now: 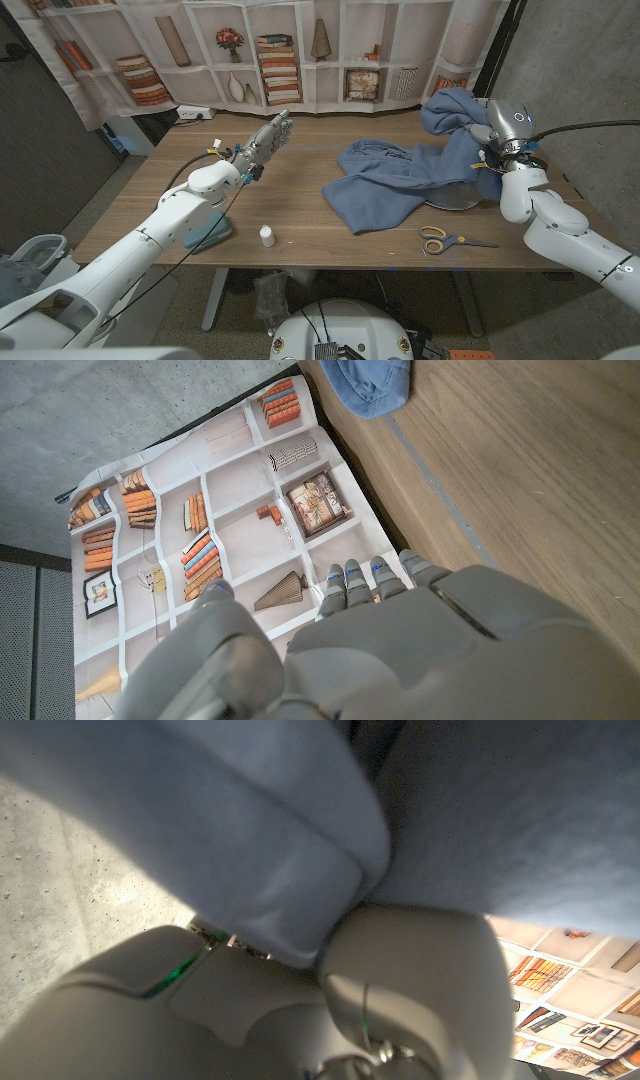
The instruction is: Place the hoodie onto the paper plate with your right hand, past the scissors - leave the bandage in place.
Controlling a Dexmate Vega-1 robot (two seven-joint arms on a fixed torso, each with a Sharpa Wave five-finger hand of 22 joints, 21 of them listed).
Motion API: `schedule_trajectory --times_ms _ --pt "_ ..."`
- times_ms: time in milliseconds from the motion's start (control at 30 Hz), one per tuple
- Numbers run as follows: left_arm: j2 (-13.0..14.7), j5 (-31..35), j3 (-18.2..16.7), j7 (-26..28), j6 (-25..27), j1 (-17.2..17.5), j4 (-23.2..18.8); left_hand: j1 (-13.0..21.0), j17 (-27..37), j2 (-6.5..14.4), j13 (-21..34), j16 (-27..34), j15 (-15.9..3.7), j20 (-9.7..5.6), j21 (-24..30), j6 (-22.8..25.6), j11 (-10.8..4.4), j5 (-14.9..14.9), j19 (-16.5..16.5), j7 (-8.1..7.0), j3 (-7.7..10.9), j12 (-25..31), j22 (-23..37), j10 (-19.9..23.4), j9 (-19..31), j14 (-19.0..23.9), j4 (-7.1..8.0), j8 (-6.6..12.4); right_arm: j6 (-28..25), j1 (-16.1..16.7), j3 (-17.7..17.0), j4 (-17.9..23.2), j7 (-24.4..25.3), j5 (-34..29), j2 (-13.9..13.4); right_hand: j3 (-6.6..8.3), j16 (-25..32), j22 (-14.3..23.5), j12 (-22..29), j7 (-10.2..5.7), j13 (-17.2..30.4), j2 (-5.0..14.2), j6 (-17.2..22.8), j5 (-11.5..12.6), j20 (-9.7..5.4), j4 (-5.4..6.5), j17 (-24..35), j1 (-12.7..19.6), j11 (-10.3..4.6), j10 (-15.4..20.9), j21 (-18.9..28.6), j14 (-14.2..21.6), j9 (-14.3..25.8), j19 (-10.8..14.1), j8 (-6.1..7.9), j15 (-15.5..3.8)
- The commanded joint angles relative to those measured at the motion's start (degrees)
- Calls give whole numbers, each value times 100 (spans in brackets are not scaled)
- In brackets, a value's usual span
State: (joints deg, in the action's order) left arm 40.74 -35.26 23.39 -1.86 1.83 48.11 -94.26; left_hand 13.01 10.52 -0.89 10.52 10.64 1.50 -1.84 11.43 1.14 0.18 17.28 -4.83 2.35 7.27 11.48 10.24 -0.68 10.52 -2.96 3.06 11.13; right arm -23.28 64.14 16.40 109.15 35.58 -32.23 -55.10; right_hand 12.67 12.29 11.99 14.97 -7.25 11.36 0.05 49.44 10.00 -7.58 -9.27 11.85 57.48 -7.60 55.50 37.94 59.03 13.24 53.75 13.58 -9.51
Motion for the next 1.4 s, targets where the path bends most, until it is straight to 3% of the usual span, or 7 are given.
schedule_trajectory --times_ms 33,567,833,1400 --pt "-10 -22 4 14 -22 50 -3 87 10 0 30 22 -5 -69 29 6 11 1 -32 35 -22 12 30 7 30 -35 17 27 -146 142 145 51 -76 -22 -78 357 -4 1 10 -347 5 889 392 35 -503 391 25 594 -90 168 27 -22 3 -2 43 -353" --pt "-54 -21 -13 3 -168 82 49 97 10 10 30 22 -11 -69 30 9 21 0 -31 41 -38 12 30 4 30 -35 17 29 -305 134 438 18 -119 -121 -12 355 -1 -8 -12 -361 6 875 424 52 -504 396 26 550 -102 181 45 -32 4 -27 31 -353" --pt "-106 -41 -21 -44 -283 81 168 101 10 15 31 23 -8 -63 27 21 12 -1 -39 43 -45 11 30 1 30 -31 17 33 -523 28 680 45 -377 -277 -43 303 -5 -16 -34 -358 7 857 420 51 -486 483 24 388 -95 177 57 -51 6 -57 10 -332" --pt "-173 -83 -21 -121 -425 109 319 112 10 25 31 24 -21 -63 29 33 4 -3 -37 41 -59 14 30 11 30 -30 16 36 -547 -260 1054 -66 -775 -310 15 284 -31 -31 -65 -375 7 850 399 63 -496 522 16 286 -113 160 52 -130 11 -117 -18 -339"
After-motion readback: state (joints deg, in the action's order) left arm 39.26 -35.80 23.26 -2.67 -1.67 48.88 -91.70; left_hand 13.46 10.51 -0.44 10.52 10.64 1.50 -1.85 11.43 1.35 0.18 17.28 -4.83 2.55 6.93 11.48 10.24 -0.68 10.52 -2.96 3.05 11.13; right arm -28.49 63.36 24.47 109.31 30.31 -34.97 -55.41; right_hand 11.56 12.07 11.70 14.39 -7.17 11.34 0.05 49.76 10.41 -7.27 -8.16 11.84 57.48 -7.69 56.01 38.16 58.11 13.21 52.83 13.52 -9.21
